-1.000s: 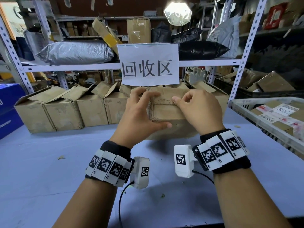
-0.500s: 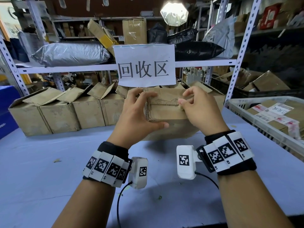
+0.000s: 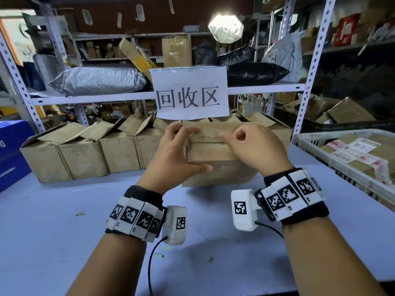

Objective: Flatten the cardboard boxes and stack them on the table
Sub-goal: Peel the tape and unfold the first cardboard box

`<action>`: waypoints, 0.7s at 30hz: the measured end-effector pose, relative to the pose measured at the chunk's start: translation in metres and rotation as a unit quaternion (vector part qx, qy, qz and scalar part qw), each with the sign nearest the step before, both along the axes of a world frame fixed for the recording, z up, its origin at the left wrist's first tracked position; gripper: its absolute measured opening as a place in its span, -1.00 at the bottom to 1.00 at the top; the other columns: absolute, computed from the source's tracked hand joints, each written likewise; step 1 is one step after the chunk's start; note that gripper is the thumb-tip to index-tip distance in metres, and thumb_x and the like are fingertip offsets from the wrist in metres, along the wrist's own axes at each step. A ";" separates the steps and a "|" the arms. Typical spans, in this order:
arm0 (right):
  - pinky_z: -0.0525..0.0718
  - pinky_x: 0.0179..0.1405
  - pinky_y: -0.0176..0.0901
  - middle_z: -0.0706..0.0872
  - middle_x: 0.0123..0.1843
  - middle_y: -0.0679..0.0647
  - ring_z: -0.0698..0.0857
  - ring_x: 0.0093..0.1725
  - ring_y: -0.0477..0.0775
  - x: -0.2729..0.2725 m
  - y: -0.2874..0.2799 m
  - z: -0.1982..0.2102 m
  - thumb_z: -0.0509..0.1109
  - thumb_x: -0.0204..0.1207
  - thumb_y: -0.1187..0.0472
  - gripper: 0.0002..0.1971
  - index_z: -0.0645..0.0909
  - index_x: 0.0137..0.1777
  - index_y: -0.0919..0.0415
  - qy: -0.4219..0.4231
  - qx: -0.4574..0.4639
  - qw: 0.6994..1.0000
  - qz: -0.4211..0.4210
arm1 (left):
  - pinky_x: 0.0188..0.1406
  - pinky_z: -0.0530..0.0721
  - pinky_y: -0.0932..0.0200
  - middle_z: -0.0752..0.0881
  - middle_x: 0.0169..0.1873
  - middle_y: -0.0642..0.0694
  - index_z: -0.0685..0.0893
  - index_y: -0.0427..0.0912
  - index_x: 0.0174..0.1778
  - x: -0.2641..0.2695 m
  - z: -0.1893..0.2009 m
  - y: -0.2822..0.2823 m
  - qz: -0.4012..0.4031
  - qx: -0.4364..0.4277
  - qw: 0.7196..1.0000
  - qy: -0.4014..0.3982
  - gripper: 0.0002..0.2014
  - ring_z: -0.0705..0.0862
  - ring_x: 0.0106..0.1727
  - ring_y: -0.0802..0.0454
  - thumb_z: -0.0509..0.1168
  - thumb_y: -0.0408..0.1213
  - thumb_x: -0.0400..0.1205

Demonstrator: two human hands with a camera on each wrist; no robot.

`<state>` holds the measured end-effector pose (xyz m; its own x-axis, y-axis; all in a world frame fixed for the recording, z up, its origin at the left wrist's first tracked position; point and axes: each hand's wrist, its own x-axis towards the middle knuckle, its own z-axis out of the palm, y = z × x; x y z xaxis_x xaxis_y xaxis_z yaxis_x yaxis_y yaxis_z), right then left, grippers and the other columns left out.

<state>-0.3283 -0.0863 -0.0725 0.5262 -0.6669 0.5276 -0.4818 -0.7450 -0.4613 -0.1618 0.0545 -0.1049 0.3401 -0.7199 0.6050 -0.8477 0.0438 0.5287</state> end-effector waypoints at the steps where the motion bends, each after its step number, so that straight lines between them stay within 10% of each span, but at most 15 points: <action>1: 0.52 -0.24 -0.08 0.65 -0.24 -0.21 0.62 -0.17 -0.09 0.001 0.001 0.002 0.37 0.51 -0.35 -0.59 0.62 -0.30 -0.03 0.012 -0.010 1.000 -0.002 | 0.55 0.49 -0.02 0.30 0.42 0.13 0.53 0.21 0.46 0.001 0.000 0.001 0.001 0.006 1.000 -0.003 -0.15 0.39 0.48 0.10 0.73 0.05 0.24; 6: 0.41 -0.23 -0.10 0.66 -0.23 -0.15 0.62 -0.14 0.01 0.011 0.007 0.001 0.41 0.59 -0.15 -0.74 0.64 -0.22 -0.03 0.019 -0.070 0.997 0.012 | 0.50 0.50 -0.11 0.25 0.45 0.11 0.41 0.42 0.43 0.003 0.010 0.006 0.051 0.090 0.994 -0.045 -0.16 0.35 0.52 -0.03 0.60 0.30 0.24; 14: 0.39 -0.24 -0.07 0.72 -0.19 -0.05 0.64 -0.04 0.13 0.021 0.010 -0.005 0.29 0.67 0.15 -0.78 0.62 -0.21 -0.05 0.000 -0.097 0.995 0.001 | 0.58 0.29 -0.20 0.24 0.66 -0.02 0.27 0.17 0.61 -0.005 0.034 -0.013 0.118 0.210 0.937 -0.251 0.05 0.18 0.67 -0.16 0.33 0.56 0.23; 18: 0.50 0.22 0.07 0.64 0.05 0.06 0.49 0.32 0.25 0.020 0.008 -0.001 0.34 0.66 0.14 -0.86 0.70 -0.09 0.01 -0.003 -0.102 0.995 -0.021 | 0.63 0.29 -0.16 0.30 0.59 0.03 0.20 0.21 0.70 -0.001 0.033 -0.021 0.096 0.212 0.943 -0.238 0.08 0.22 0.63 -0.16 0.42 0.51 0.29; 21: 0.57 0.18 0.06 0.71 0.09 0.06 0.62 0.22 0.21 0.020 0.002 0.004 0.38 0.66 0.13 -0.88 0.65 0.15 0.06 0.010 -0.078 0.997 0.011 | 0.67 0.25 -0.15 0.31 0.58 0.02 0.22 0.21 0.70 0.005 0.032 -0.023 0.091 0.197 0.951 -0.218 0.06 0.20 0.62 -0.17 0.46 0.45 0.30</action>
<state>-0.3083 -0.0847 -0.0681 0.5514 -0.5661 0.6128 -0.4731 -0.8172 -0.3293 -0.1572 0.0317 -0.0734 0.2593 -0.8735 0.4120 -0.9648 -0.2538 0.0691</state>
